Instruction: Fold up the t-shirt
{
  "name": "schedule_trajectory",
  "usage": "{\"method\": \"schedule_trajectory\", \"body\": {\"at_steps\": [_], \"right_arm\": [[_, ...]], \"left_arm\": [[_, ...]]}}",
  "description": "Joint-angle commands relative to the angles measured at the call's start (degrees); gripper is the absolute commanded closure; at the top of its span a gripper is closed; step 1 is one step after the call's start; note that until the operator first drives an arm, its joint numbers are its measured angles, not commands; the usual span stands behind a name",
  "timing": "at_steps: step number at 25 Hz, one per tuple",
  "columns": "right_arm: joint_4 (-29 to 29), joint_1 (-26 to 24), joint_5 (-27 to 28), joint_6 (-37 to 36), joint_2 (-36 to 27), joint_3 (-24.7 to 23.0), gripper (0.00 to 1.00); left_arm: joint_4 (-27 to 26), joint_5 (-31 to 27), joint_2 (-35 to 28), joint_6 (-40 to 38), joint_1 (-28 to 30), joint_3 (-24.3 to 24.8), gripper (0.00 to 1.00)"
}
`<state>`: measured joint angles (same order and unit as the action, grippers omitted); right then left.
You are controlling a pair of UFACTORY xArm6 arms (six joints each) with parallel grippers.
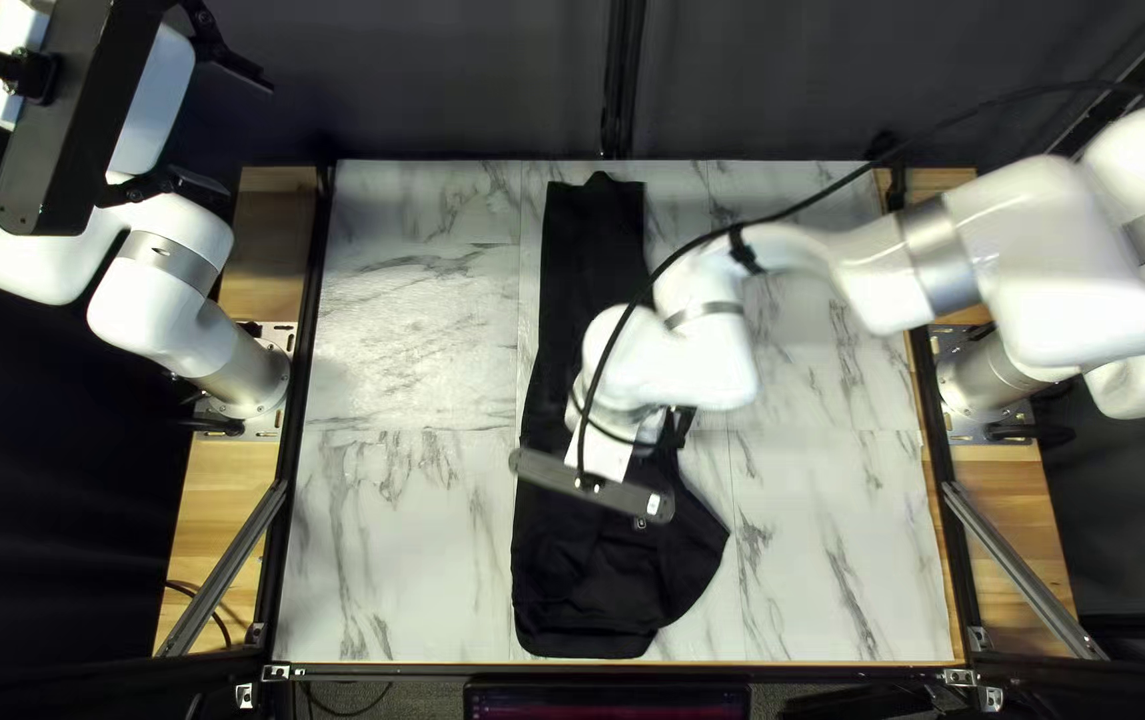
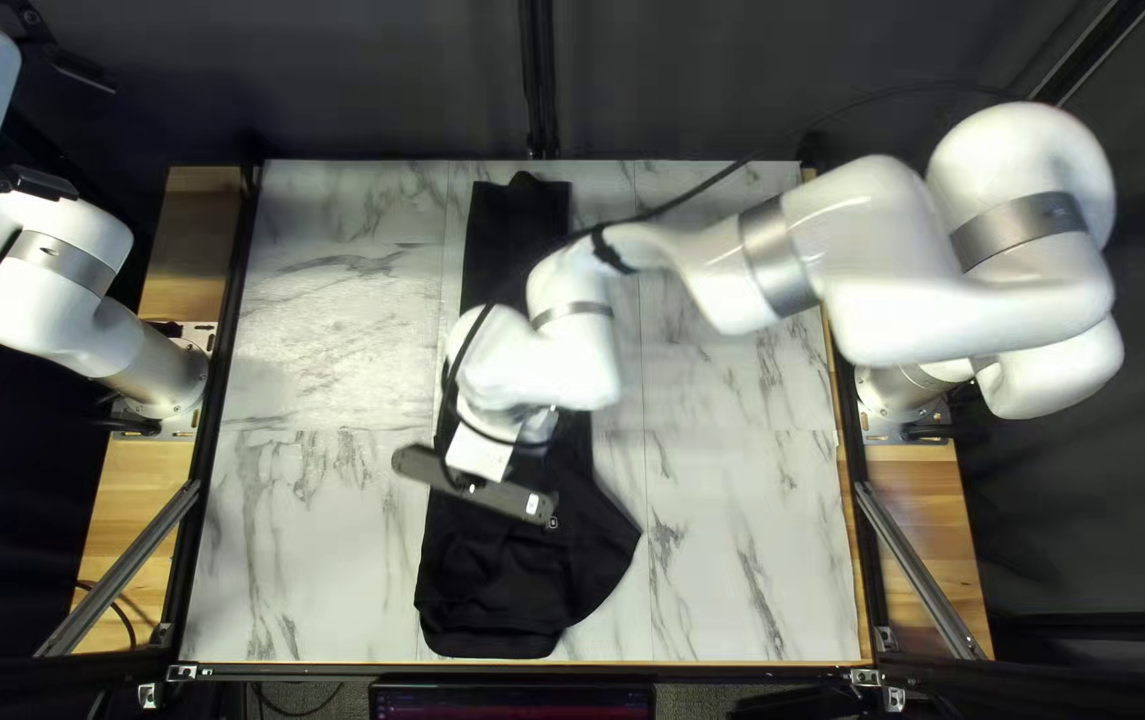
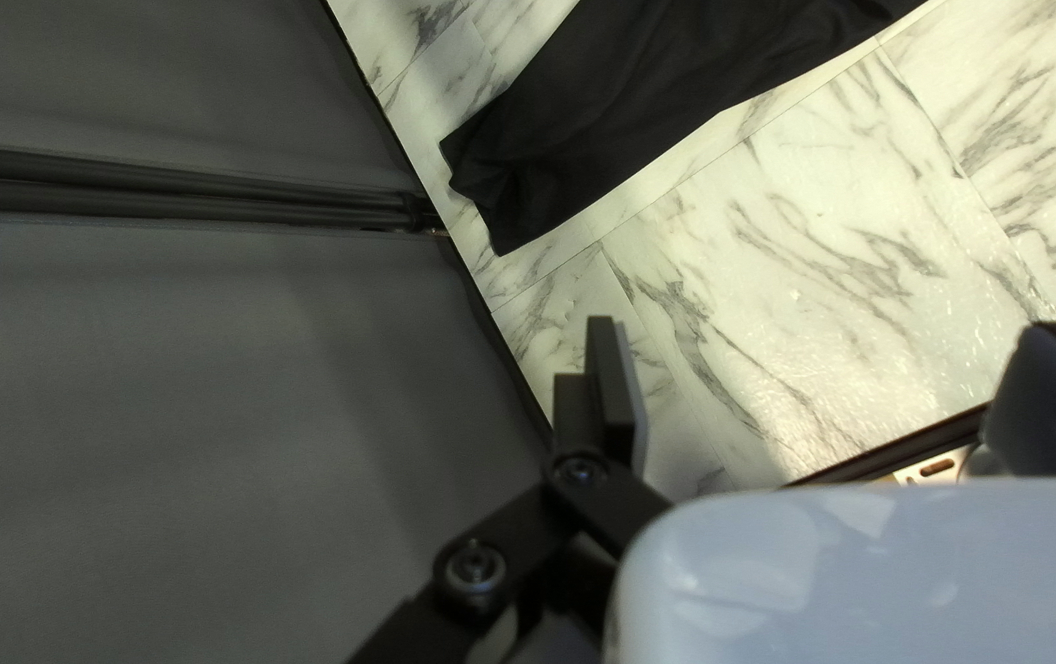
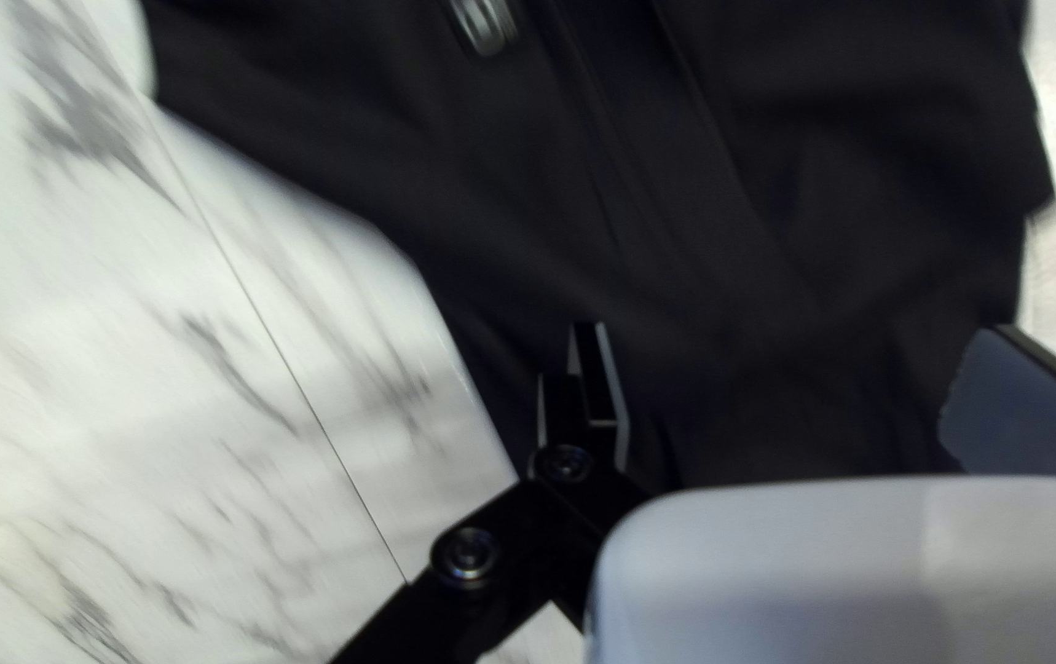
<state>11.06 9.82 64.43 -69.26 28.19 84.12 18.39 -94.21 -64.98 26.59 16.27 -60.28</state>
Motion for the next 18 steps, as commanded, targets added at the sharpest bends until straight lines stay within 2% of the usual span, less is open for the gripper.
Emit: {"method": "schedule_trajectory", "body": {"at_steps": [1, 4, 7, 10, 13, 18], "right_arm": [[0.5, -3.0, 3.3, 1.5, 2.1, 1.9, 0.00], [-0.1, -4.0, 3.8, 3.8, 3.5, 4.0, 0.00], [0.6, -4.6, 6.2, 5.3, 6.2, 8.6, 0.00], [3.4, -5.0, 11.7, 5.3, 12.1, 16.7, 0.00], [5.0, -5.4, 14.8, 5.4, 15.3, 20.7, 0.00], [6.4, -5.8, 17.2, 7.6, 14.8, 19.8, 0.00]], "left_arm": [[0.0, 0.0, 0.0, 0.0, 0.0, 0.0, 0.00], [0.0, 0.0, 0.0, 0.0, 0.0, 0.0, 0.00], [0.0, 0.0, 0.0, 0.0, 0.0, 0.0, 0.00], [0.0, 0.0, 0.0, 0.0, 0.0, 0.0, 0.00], [0.0, 0.0, 0.0, 0.0, 0.0, 0.0, 0.00], [0.0, 0.0, 0.0, 0.0, 0.0, 0.0, 0.00]]}}
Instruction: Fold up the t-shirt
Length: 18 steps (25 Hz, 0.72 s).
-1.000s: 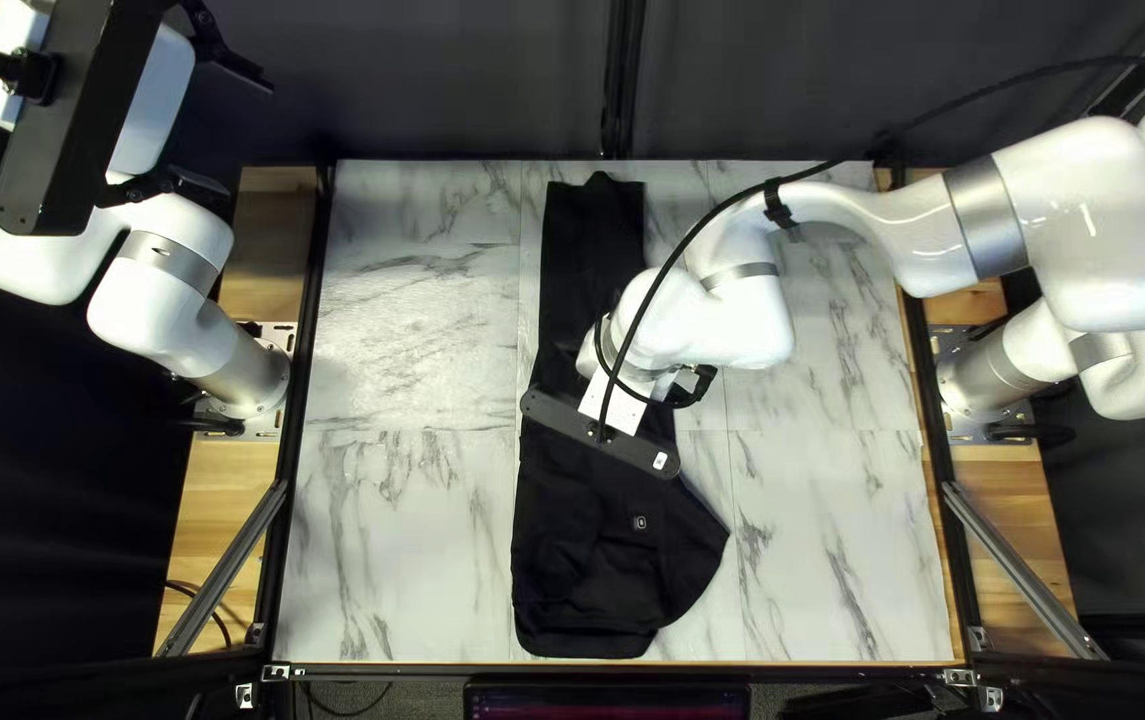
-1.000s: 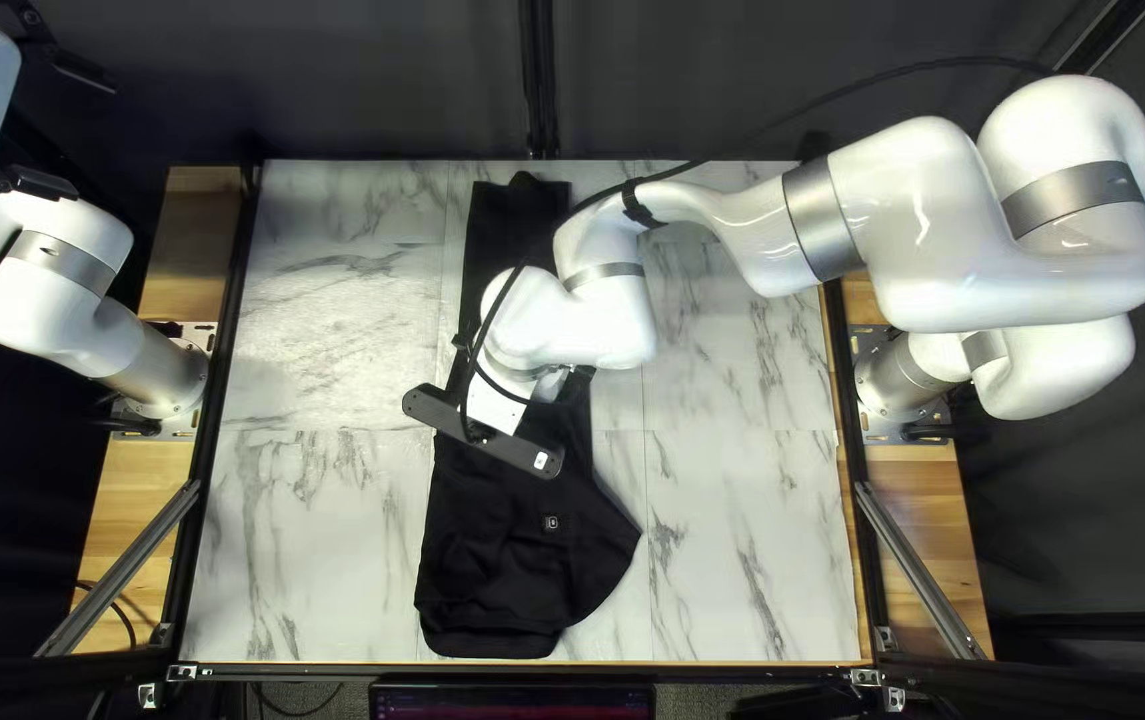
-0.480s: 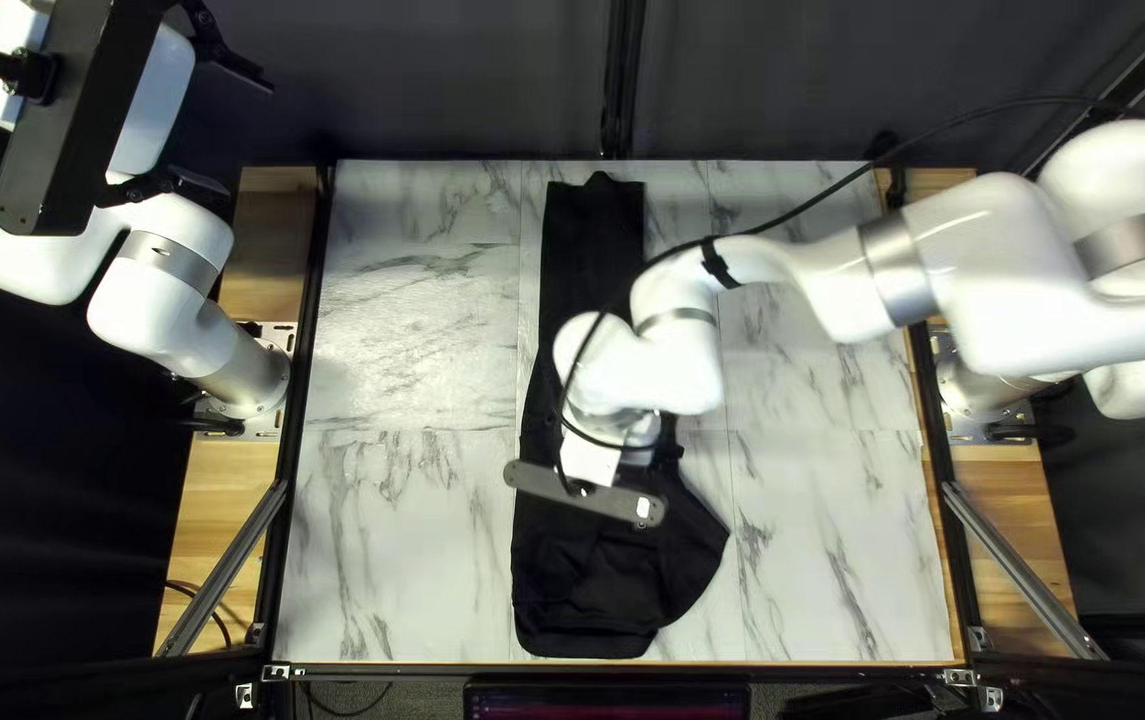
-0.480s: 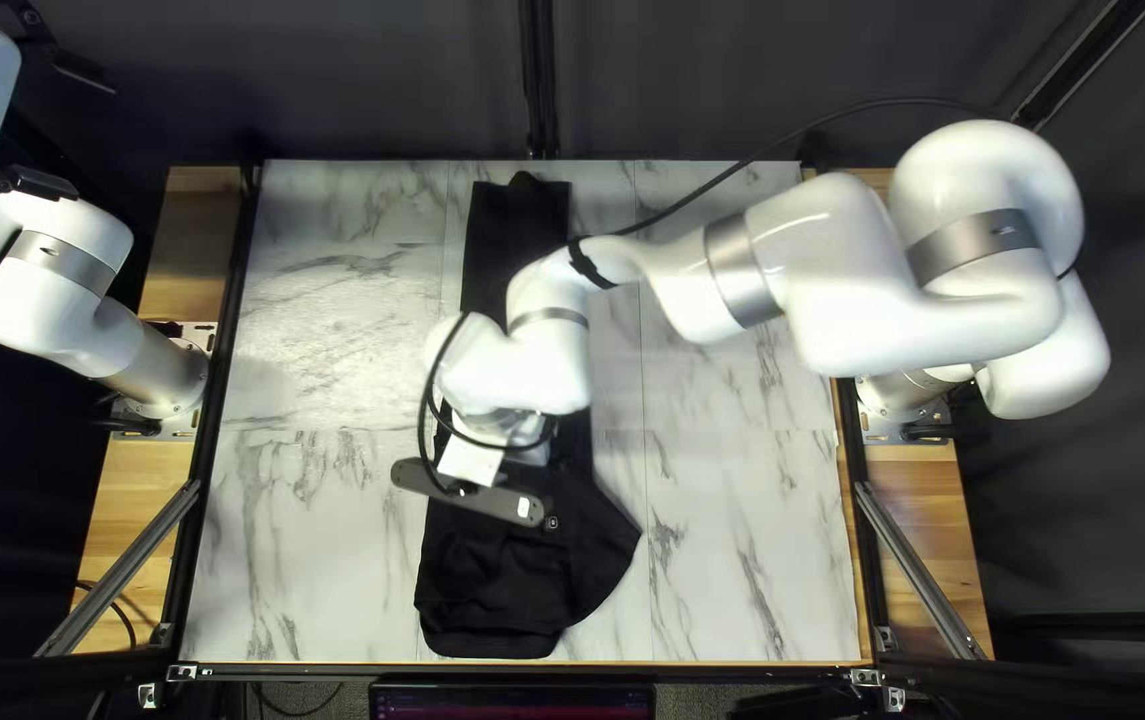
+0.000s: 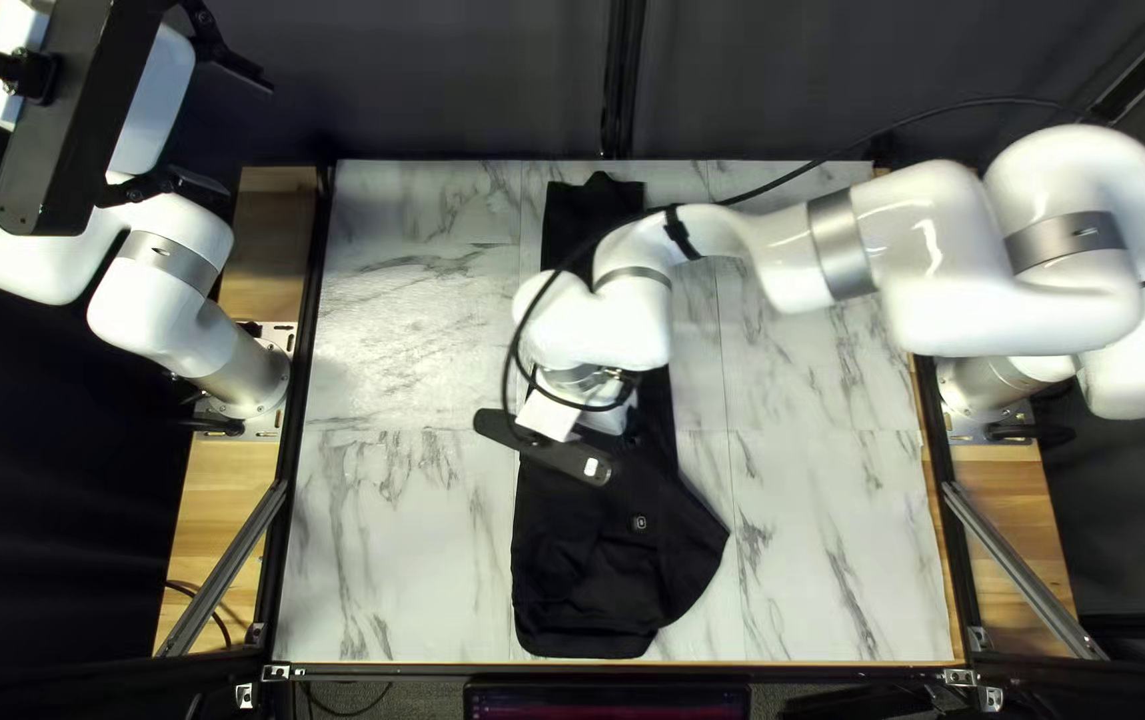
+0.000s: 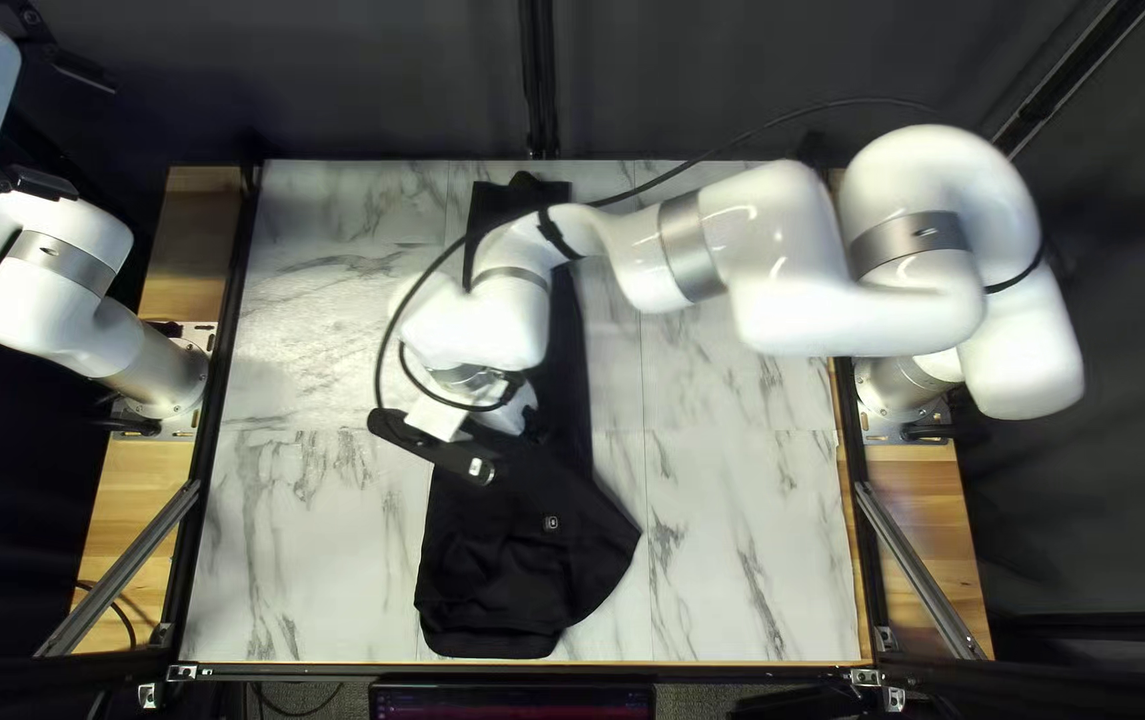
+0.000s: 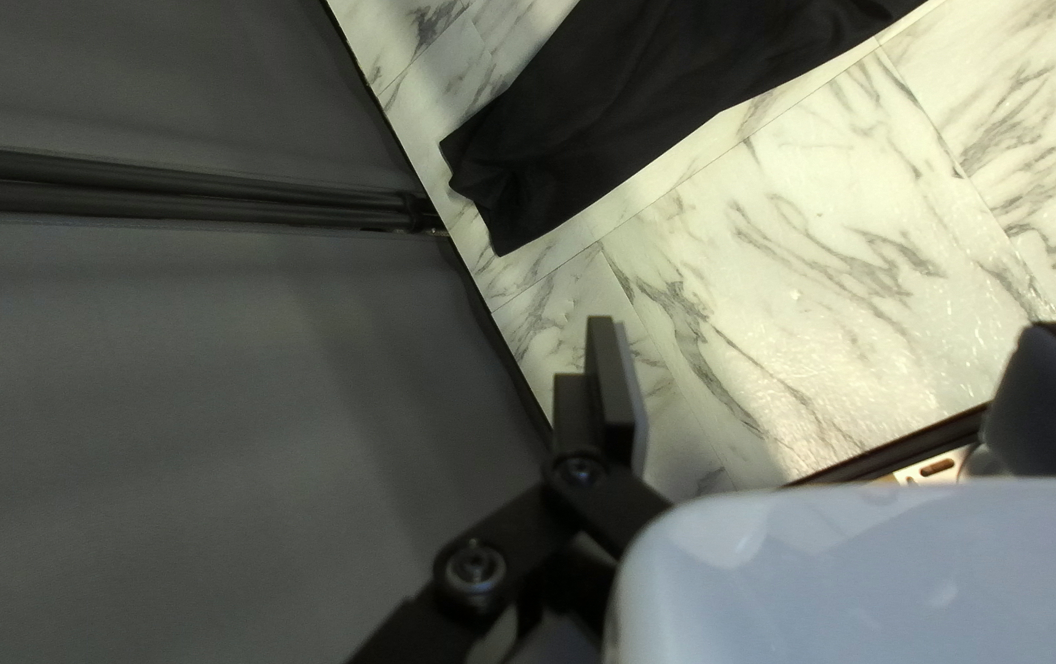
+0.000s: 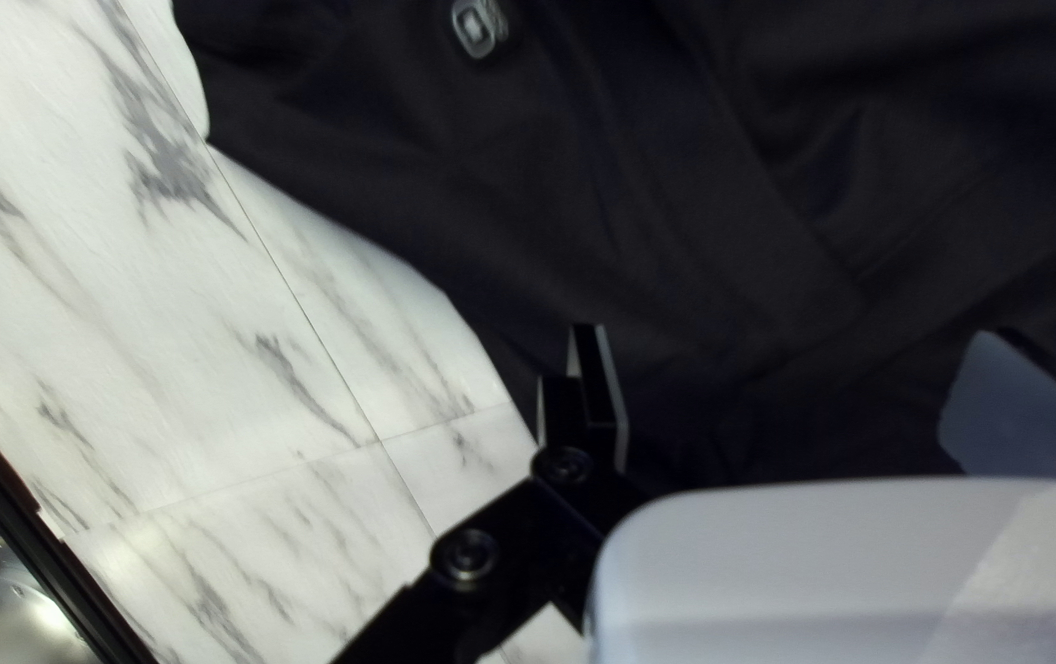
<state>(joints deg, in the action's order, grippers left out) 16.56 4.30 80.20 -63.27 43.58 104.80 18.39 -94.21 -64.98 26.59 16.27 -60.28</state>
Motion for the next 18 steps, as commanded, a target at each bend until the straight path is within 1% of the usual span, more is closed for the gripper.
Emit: {"method": "schedule_trajectory", "body": {"at_steps": [1, 3, 5, 13, 14, 16, 17, 18], "right_arm": [[0.9, -0.3, 1.6, 2.0, -0.8, -1.2, 0.00], [0.7, -0.6, 1.6, 3.5, -1.9, -2.8, 0.00], [0.3, -0.7, 1.3, 4.9, -2.2, -3.5, 0.00], [-0.2, -0.7, 2.2, 8.3, 0.3, -1.1, 0.00], [-0.2, -0.7, 2.2, 8.3, 0.4, -1.0, 0.05], [-0.3, -0.8, 2.0, 8.5, 0.3, -1.4, 0.26], [-0.3, -0.8, 1.8, 8.6, 0.1, -1.6, 0.26], [-0.4, -0.8, 1.7, 8.6, 0.0, -1.8, 1.00]], "left_arm": [[0.0, 0.0, 0.0, 0.0, 0.0, 0.0, 0.00], [0.0, 0.0, 0.0, 0.0, 0.0, 0.0, 0.00], [0.0, 0.0, 0.0, 0.0, 0.0, 0.0, 0.00], [0.0, 0.0, 0.0, 0.0, 0.0, 0.0, 0.00], [0.0, 0.0, 0.0, 0.0, 0.0, 0.0, 0.00], [0.0, 0.0, 0.0, 0.0, 0.0, 0.0, 0.00], [0.0, 0.0, 0.0, 0.0, 0.0, 0.0, 0.00], [0.0, 0.0, 0.0, 0.0, 0.0, 0.0, 0.00]]}}
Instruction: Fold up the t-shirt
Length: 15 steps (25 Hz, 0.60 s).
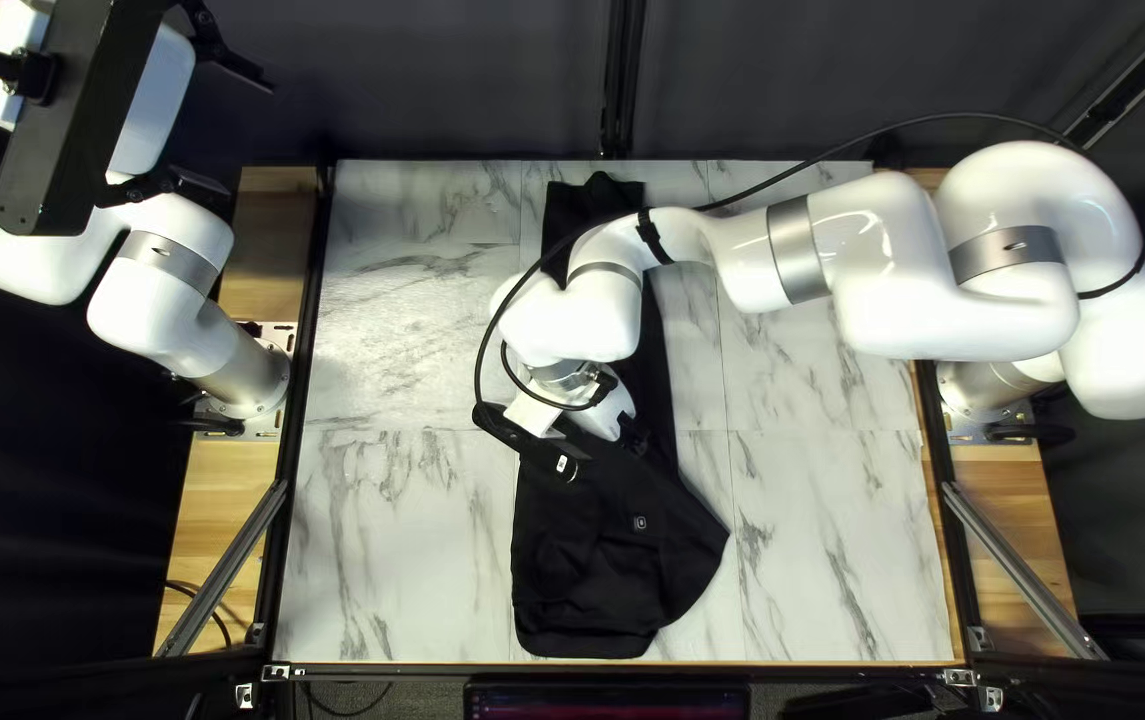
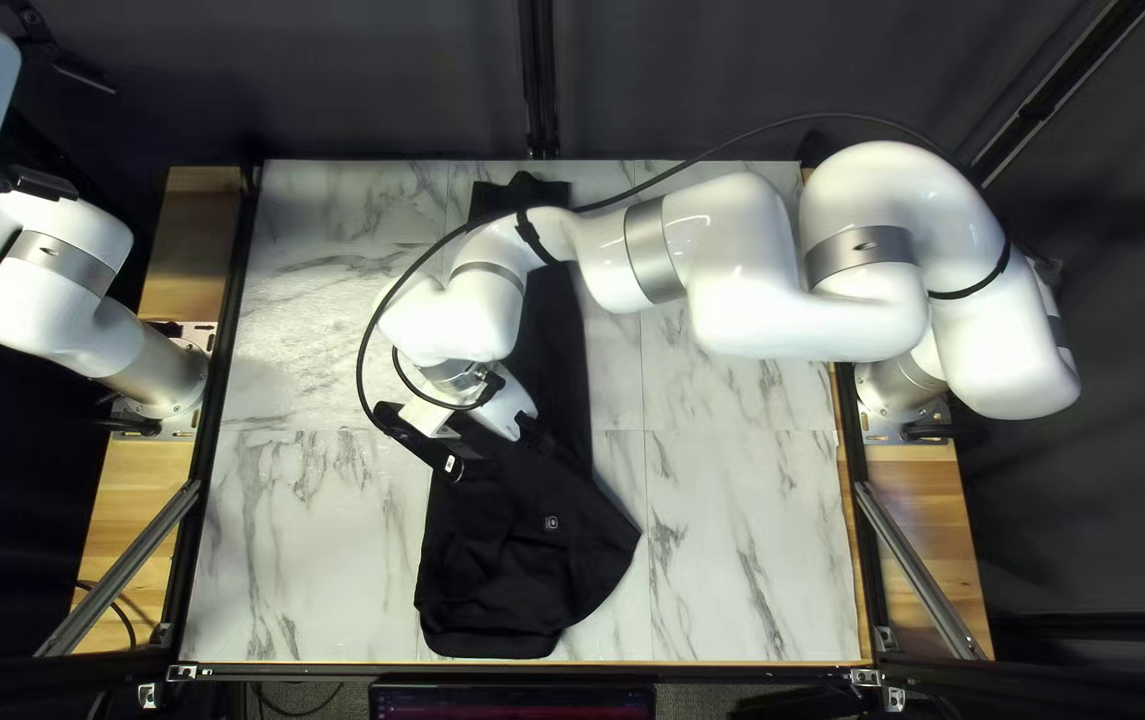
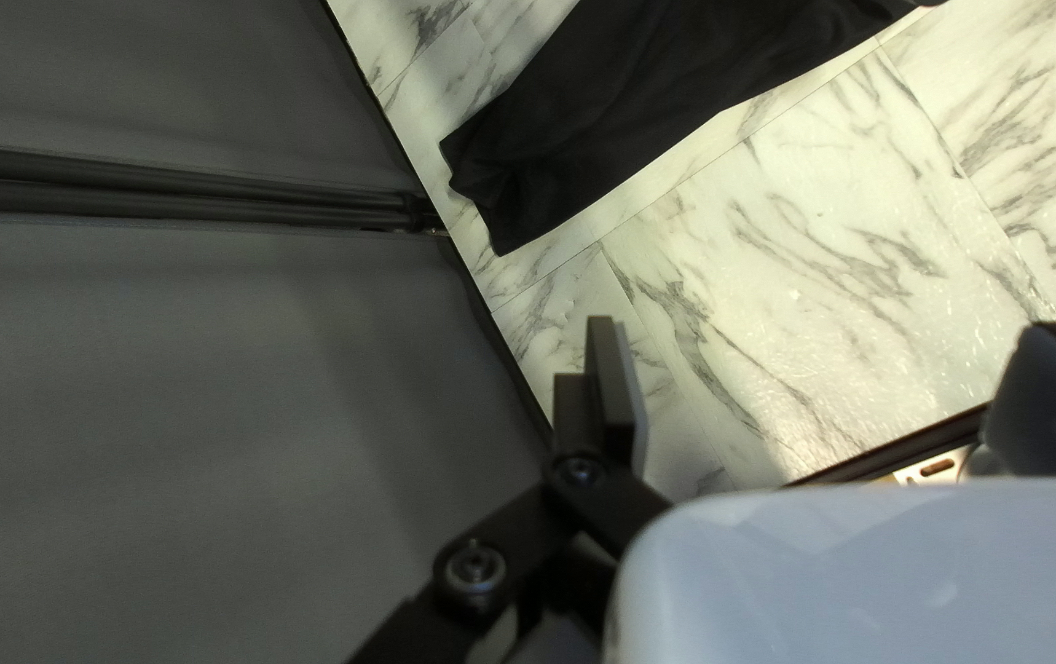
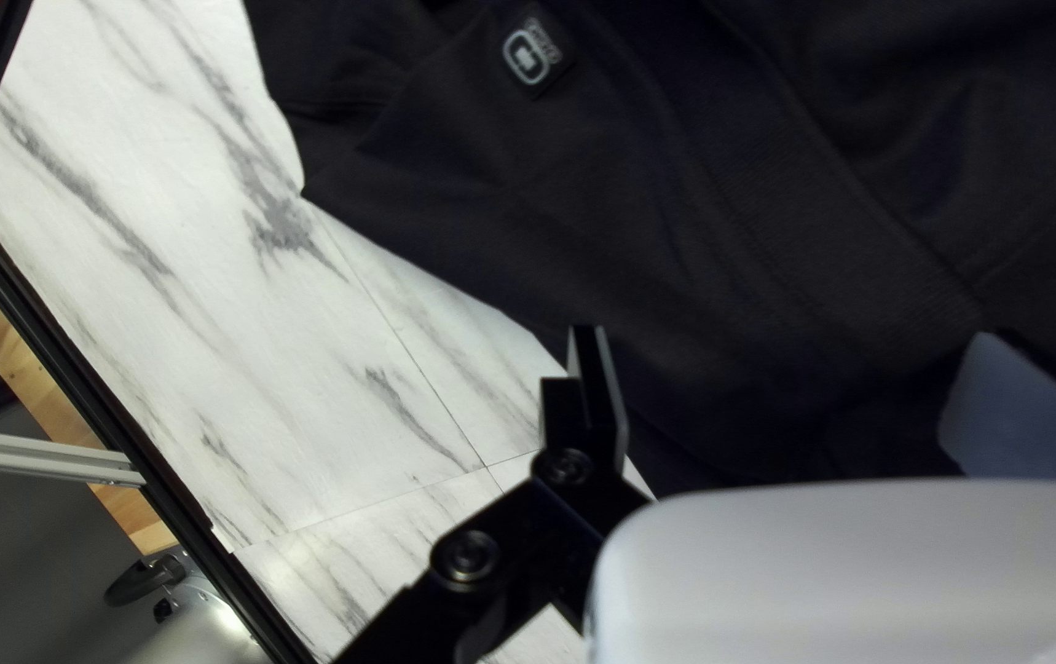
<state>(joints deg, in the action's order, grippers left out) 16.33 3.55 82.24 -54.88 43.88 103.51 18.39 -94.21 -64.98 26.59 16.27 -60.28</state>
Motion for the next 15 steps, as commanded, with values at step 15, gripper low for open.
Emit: {"method": "schedule_trajectory", "body": {"at_steps": [15], "right_arm": [[0.1, 2.4, -15.6, -1.4, -15.9, -20.5, 1.00]], "left_arm": [[0.0, 0.0, 0.0, 0.0, 0.0, 0.0, 0.00]]}}
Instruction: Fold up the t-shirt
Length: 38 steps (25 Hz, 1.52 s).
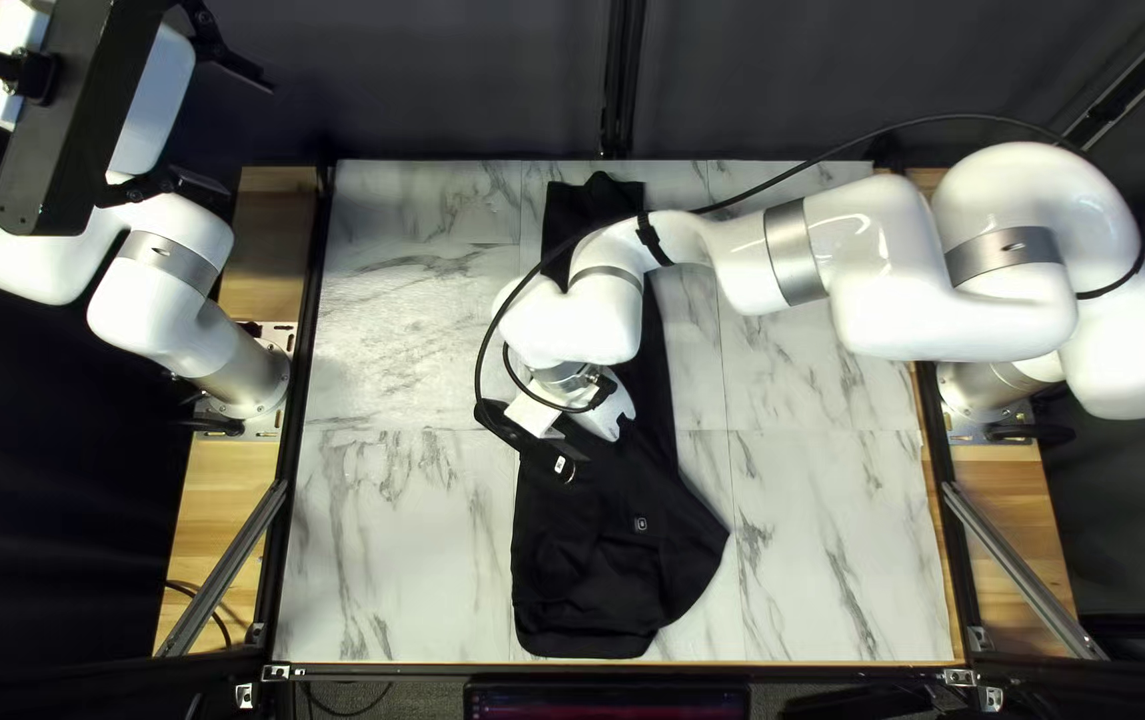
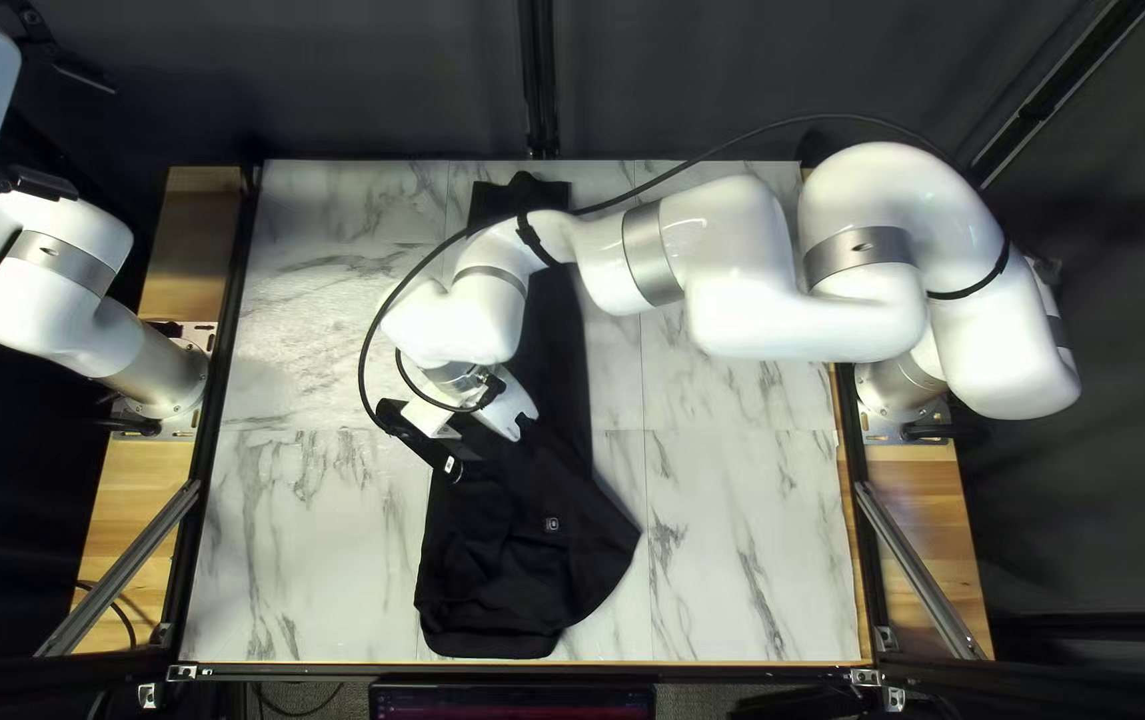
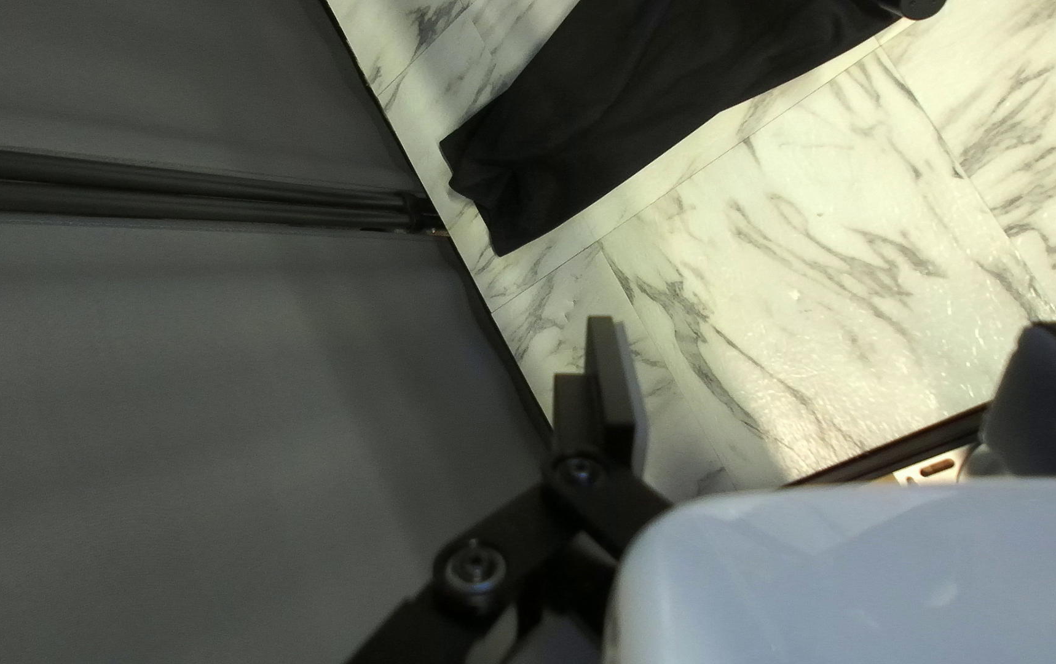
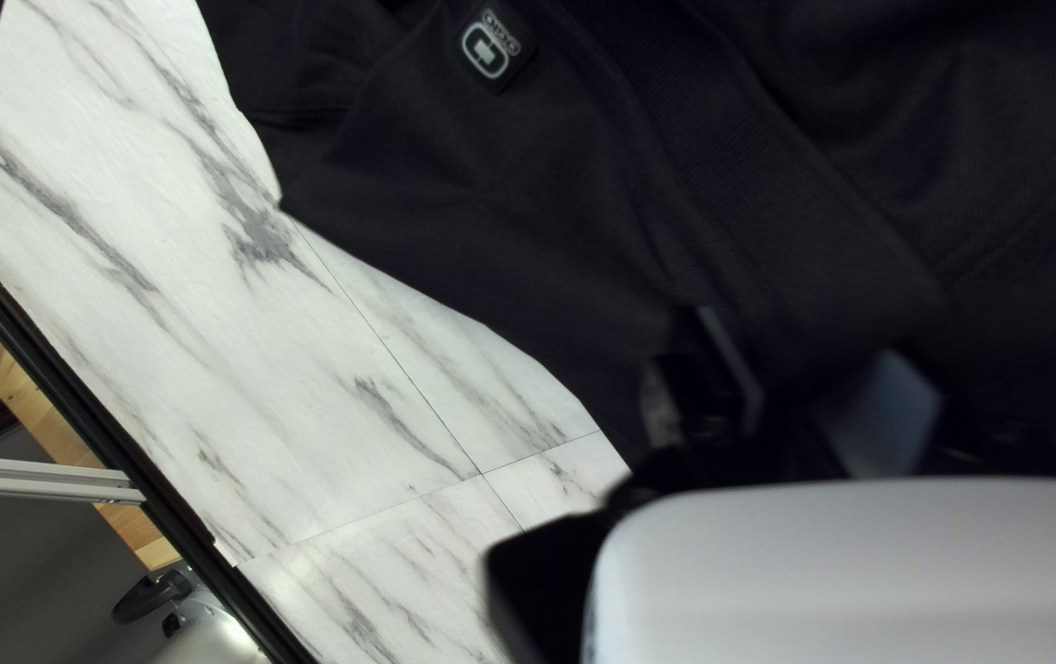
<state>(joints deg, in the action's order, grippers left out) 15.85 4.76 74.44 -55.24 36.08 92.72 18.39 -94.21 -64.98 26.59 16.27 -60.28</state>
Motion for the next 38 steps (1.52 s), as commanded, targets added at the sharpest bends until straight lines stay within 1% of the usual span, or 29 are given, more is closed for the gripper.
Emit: {"method": "schedule_trajectory", "body": {"at_steps": [1, 2, 3, 4, 7, 10, 13, 16, 18, 21, 27, 30, 35, 38], "right_arm": [[0.6, 1.4, -9.2, -1.1, -9.7, -11.6, 1.00], [0.9, 1.8, -11.8, -1.3, -12.3, -14.9, 1.00], [1.0, 2.0, -13.0, -1.4, -13.4, -16.3, 1.00], [1.0, 2.4, -14.8, -1.1, -15.5, -18.8, 1.00], [0.8, 2.7, -17.0, -0.7, -18.1, -21.7, 1.00], [0.2, 2.7, -17.2, -0.4, -18.8, -21.9, 1.00], [-0.8, 2.8, -16.4, 0.4, -18.6, -20.7, 1.00], [-2.2, 3.1, -16.1, 2.1, -18.8, -19.9, 1.00], [-3.0, 3.3, -16.7, 3.4, -19.5, -20.2, 1.00], [-3.9, 3.6, -18.2, 5.2, -21.1, -21.5, 1.00], [-6.1, 5.4, -22.1, 10.7, -25.8, -25.8, 1.00], [-7.4, 6.4, -23.1, 13.3, -26.8, -26.3, 1.00], [-9.6, 7.3, -23.7, 16.4, -25.9, -24.2, 1.00], [-10.6, 7.4, -23.5, 17.5, -24.6, -22.0, 1.00]], "left_arm": [[0.0, 0.0, 0.0, 0.0, 0.0, 0.0, 0.00], [0.0, 0.0, 0.0, 0.0, 0.0, 0.0, 0.00], [0.0, 0.0, 0.0, 0.0, 0.0, 0.0, 0.00], [0.0, 0.0, 0.0, 0.0, 0.0, 0.0, 0.00], [0.0, 0.0, 0.0, 0.0, 0.0, 0.0, 0.00], [0.0, 0.0, 0.0, 0.0, 0.0, 0.0, 0.00], [0.0, 0.0, 0.0, 0.0, 0.0, 0.0, 0.00], [0.0, 0.0, 0.0, 0.0, 0.0, 0.0, 0.00], [0.0, 0.0, 0.0, 0.0, 0.0, 0.0, 0.00], [0.0, 0.0, 0.0, 0.0, 0.0, 0.0, 0.00], [0.0, 0.0, 0.0, 0.0, 0.0, 0.0, 0.00], [0.0, 0.0, 0.0, 0.0, 0.0, 0.0, 0.00], [0.0, 0.0, 0.0, 0.0, 0.0, 0.0, 0.00], [0.0, 0.0, 0.0, 0.0, 0.0, 0.0, 0.00]]}}
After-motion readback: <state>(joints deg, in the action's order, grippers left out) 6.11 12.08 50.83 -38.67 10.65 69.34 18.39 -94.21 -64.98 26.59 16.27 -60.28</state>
